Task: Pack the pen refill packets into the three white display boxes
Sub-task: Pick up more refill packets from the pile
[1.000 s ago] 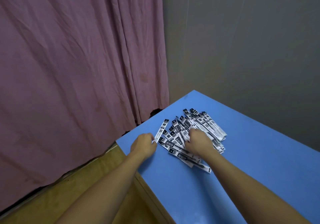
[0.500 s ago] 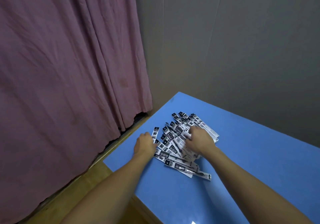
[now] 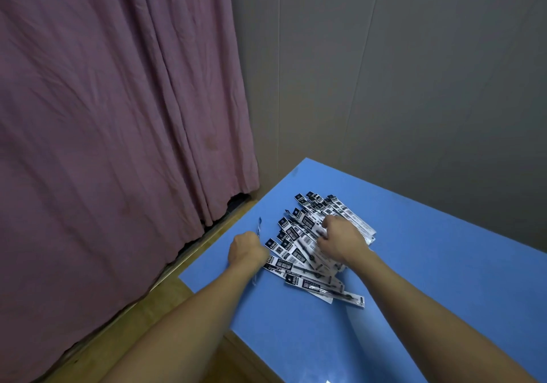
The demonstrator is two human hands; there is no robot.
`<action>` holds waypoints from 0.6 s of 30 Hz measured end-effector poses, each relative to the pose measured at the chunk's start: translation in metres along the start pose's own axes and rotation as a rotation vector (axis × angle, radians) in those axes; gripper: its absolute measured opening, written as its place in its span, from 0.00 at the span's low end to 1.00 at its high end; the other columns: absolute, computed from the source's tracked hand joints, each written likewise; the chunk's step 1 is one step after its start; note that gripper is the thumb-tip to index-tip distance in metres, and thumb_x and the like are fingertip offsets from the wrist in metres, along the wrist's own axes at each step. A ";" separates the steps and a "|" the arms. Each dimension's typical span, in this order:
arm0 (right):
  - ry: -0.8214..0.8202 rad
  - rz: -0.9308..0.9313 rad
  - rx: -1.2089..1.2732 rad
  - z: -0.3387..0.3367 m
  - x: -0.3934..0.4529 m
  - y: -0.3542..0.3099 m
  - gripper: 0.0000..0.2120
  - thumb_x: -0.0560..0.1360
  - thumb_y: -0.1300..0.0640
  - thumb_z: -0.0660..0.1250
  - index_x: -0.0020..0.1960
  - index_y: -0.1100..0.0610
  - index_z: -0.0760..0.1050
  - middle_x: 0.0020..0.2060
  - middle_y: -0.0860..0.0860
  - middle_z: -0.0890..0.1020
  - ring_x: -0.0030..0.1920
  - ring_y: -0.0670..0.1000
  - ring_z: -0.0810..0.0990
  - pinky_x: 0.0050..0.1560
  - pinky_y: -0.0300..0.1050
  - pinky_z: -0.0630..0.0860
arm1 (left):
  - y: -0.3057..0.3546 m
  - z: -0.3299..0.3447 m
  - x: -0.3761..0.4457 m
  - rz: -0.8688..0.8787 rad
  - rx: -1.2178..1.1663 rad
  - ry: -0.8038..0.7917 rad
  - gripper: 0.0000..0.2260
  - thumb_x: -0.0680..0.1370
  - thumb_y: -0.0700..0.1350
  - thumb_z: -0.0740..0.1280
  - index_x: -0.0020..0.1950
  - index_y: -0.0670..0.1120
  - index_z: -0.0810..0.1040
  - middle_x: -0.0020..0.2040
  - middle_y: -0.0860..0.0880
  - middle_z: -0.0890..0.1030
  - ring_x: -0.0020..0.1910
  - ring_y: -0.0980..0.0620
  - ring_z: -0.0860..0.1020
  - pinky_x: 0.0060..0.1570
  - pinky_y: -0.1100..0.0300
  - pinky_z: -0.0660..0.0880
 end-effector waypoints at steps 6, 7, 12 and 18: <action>0.005 -0.010 0.011 -0.001 0.000 -0.003 0.14 0.76 0.55 0.64 0.61 0.57 0.72 0.55 0.54 0.76 0.50 0.52 0.74 0.48 0.46 0.75 | 0.004 0.046 -0.042 -0.235 -0.435 -0.258 0.08 0.69 0.38 0.67 0.47 0.40 0.76 0.40 0.43 0.83 0.32 0.45 0.84 0.38 0.48 0.84; 0.009 -0.012 0.014 -0.001 0.000 -0.004 0.14 0.76 0.55 0.64 0.60 0.57 0.72 0.55 0.54 0.77 0.50 0.53 0.75 0.48 0.46 0.76 | 0.007 0.057 -0.051 -0.268 -0.495 -0.310 0.06 0.69 0.36 0.67 0.46 0.39 0.75 0.35 0.42 0.83 0.29 0.44 0.83 0.38 0.45 0.84; 0.010 -0.015 0.013 -0.005 0.001 -0.003 0.15 0.75 0.54 0.64 0.61 0.57 0.73 0.57 0.54 0.76 0.54 0.55 0.77 0.51 0.48 0.77 | 0.016 0.073 -0.078 -0.360 -0.622 -0.381 0.05 0.71 0.35 0.68 0.46 0.37 0.75 0.41 0.39 0.83 0.29 0.41 0.83 0.33 0.46 0.83; 0.008 -0.017 0.005 -0.008 0.001 0.005 0.13 0.75 0.54 0.65 0.58 0.56 0.72 0.56 0.54 0.76 0.53 0.54 0.75 0.50 0.47 0.76 | 0.021 0.065 -0.065 -0.396 -0.691 -0.329 0.19 0.72 0.52 0.74 0.54 0.41 0.78 0.50 0.41 0.82 0.29 0.42 0.84 0.24 0.53 0.80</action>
Point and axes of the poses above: each hand's wrist, its own x-axis towards the middle knuckle, its own z-axis out of the palm, y = z × x, the point moved 6 cm from there along x, towards the middle knuckle
